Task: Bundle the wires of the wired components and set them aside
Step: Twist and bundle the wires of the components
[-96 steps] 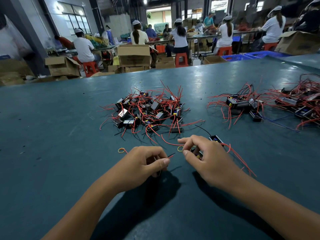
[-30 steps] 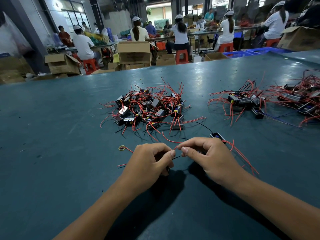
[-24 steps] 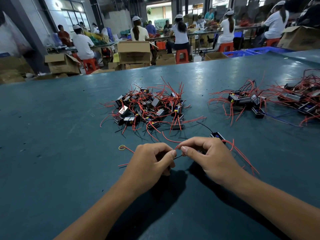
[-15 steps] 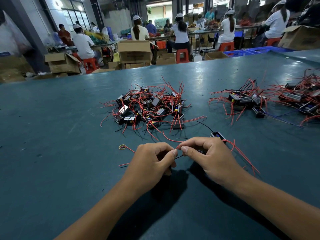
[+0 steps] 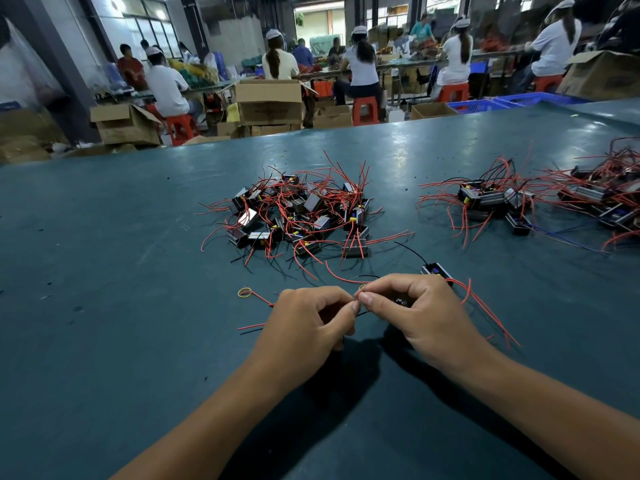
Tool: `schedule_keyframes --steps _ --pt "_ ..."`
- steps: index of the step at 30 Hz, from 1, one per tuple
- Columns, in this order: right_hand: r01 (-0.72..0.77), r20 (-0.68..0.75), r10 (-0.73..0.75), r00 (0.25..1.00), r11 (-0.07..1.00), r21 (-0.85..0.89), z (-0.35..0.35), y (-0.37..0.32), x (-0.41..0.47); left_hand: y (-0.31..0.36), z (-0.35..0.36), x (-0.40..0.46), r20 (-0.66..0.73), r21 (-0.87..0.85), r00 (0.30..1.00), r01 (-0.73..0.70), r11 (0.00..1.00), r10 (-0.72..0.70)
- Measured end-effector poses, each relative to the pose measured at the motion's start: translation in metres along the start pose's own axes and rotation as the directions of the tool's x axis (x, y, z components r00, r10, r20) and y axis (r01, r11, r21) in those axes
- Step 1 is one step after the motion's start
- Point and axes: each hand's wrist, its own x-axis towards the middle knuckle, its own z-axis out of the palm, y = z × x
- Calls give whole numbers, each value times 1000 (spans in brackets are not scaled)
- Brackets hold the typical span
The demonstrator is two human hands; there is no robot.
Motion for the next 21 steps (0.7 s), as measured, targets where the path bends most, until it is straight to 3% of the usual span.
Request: schedule_keyframes --steps 7,11,15,21 --pt "10 -4 -10 1000 1000 -26 0 0 0 6 0 -1 -8 14 1000 -24 1000 24" --pt "84 10 -84 996 986 -146 -2 -5 -2 13 -5 -1 -125 -14 989 -87 996 84" --pt "200 55 -192 980 936 -290 -4 -13 -5 19 -10 1 -161 148 963 -192 970 215" --pt "255 97 -236 967 906 -336 -4 -20 -5 19 -11 0 -176 310 928 -265 913 330"
